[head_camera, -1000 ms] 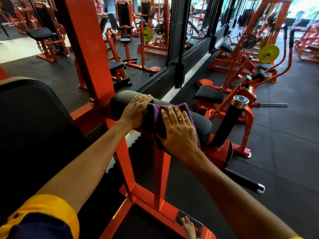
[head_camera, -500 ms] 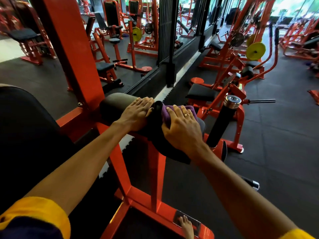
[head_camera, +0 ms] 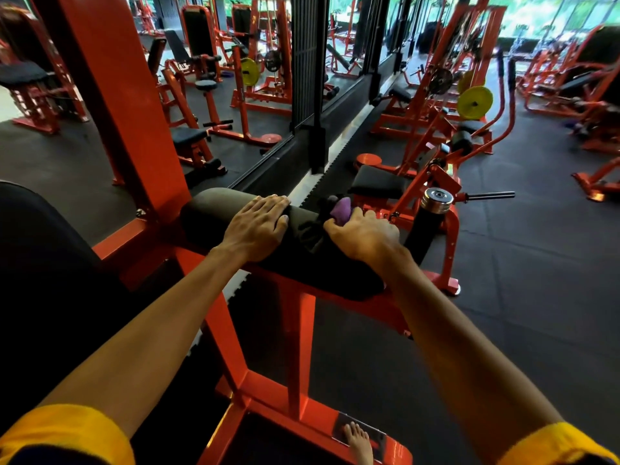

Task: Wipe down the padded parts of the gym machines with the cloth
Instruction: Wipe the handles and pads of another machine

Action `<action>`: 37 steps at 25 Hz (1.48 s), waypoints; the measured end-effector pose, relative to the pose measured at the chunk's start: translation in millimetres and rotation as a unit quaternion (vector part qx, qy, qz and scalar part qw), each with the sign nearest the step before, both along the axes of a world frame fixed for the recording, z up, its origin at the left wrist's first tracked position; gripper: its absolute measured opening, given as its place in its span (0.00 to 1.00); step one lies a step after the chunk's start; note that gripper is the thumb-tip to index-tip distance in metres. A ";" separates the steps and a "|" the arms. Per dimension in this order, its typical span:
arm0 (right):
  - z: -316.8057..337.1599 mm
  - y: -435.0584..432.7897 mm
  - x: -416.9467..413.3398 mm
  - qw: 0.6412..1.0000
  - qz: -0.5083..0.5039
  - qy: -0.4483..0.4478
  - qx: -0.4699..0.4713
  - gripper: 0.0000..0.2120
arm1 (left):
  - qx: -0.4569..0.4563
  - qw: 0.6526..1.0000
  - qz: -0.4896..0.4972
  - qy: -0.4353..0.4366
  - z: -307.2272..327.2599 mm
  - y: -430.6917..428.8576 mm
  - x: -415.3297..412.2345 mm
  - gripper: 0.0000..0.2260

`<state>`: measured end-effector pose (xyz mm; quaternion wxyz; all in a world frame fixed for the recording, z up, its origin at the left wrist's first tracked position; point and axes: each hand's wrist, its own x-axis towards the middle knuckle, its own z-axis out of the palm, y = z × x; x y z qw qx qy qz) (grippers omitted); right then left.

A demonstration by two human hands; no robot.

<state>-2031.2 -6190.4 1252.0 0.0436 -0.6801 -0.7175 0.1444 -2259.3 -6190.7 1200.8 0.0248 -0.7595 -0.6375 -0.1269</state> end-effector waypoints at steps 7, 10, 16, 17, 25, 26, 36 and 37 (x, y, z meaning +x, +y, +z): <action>5.6 1.9 -7.0 1.000 -0.005 0.027 0.012 0.36 | 0.006 1.000 -0.009 -0.008 -0.8 1.4 -4.3 0.37; -7.5 -23.2 0.6 0.997 -0.041 0.036 0.049 0.37 | 0.013 1.000 -0.011 -0.012 -2.9 3.2 -6.2 0.36; -4.9 -14.7 2.5 0.997 -0.056 0.057 0.015 0.40 | 0.017 1.000 -0.013 -0.019 -0.9 2.6 -3.4 0.35; -11.4 -23.8 2.3 0.996 -0.045 0.052 0.057 0.39 | 0.020 1.000 -0.012 -0.020 -0.5 2.1 -2.6 0.34; -81.4 -82.2 47.0 0.947 0.177 0.050 0.263 0.49 | 0.024 1.000 -0.009 -0.013 -0.5 -0.2 2.1 0.35; -79.9 -78.0 39.8 0.941 0.188 0.027 0.280 0.47 | 0.025 1.000 -0.007 -0.012 -0.1 -0.2 2.4 0.35; -57.5 -65.5 15.8 0.921 0.256 -0.055 0.288 0.48 | 0.019 0.999 -0.044 0.021 -1.7 -5.0 -9.5 0.37; -59.0 -66.5 24.1 0.924 0.251 -0.059 0.283 0.48 | 0.021 0.999 -0.039 0.013 -0.3 -6.3 -6.1 0.38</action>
